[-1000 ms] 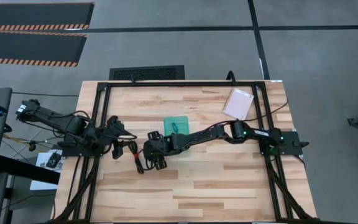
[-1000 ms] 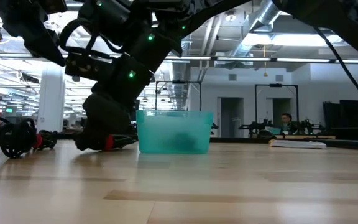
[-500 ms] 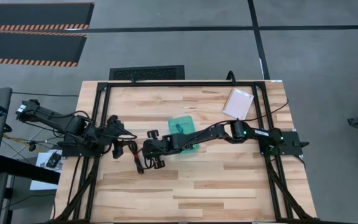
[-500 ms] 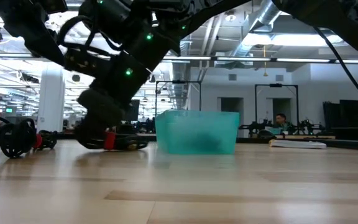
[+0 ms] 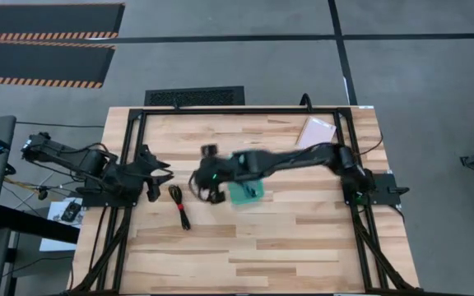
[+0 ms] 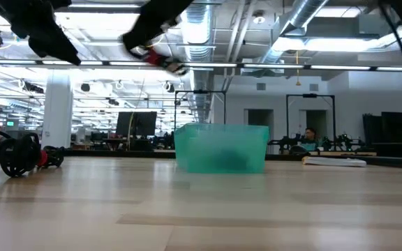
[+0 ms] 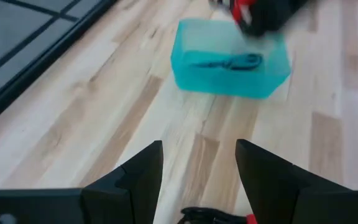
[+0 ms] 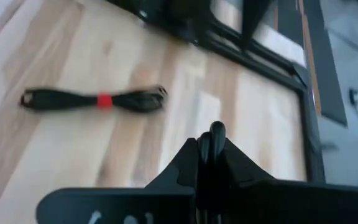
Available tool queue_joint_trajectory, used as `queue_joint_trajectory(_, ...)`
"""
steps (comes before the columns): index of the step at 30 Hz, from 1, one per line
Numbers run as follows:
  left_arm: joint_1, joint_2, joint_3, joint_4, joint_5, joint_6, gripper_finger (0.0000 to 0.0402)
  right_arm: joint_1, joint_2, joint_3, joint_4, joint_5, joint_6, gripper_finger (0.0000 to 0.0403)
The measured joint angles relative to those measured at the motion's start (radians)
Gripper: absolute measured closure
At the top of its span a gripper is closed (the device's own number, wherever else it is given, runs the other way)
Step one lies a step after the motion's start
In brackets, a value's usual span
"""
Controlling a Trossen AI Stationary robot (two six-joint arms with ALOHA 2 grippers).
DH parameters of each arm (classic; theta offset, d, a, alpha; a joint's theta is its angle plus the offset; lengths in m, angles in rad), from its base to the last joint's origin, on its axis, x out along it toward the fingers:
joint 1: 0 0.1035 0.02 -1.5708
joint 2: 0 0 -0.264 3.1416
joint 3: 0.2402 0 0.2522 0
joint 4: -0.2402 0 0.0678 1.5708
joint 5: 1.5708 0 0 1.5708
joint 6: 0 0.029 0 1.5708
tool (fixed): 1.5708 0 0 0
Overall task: Pick and place USB-C Cables
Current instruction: Put the right black charger cable into the green bin
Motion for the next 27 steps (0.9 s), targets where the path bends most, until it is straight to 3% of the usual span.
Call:
queue_joint_trajectory(4,0.000,-0.077,0.000,0.009,-0.003,0.019,0.0212,-0.024,-0.142,-0.001,-0.137,-0.016,0.016,0.0373)
queue_joint_trajectory(8,0.000,-0.135,0.000,0.081,-0.025,0.100,0.0212,-0.019,-0.320,-0.029,-0.104,-0.025,0.019,0.0373)
queue_joint_trajectory(12,0.000,-0.159,0.000,0.261,-0.026,0.246,0.0212,-0.015,-0.518,-0.174,-0.001,-0.052,0.071,0.0374)
queue_joint_trajectory(20,-0.001,-0.092,-0.066,0.779,0.074,0.586,0.0212,0.048,-0.850,-0.798,0.723,-0.079,0.169,0.0374)
queue_joint_trajectory(24,0.008,-0.013,-0.116,0.985,0.067,0.663,0.0212,0.068,-0.878,-1.037,1.127,-0.071,0.250,0.0374)
queue_joint_trajectory(27,0.032,0.071,-0.151,1.118,0.063,0.669,0.0212,0.085,-0.832,-1.124,1.335,-0.072,0.296,0.0373)
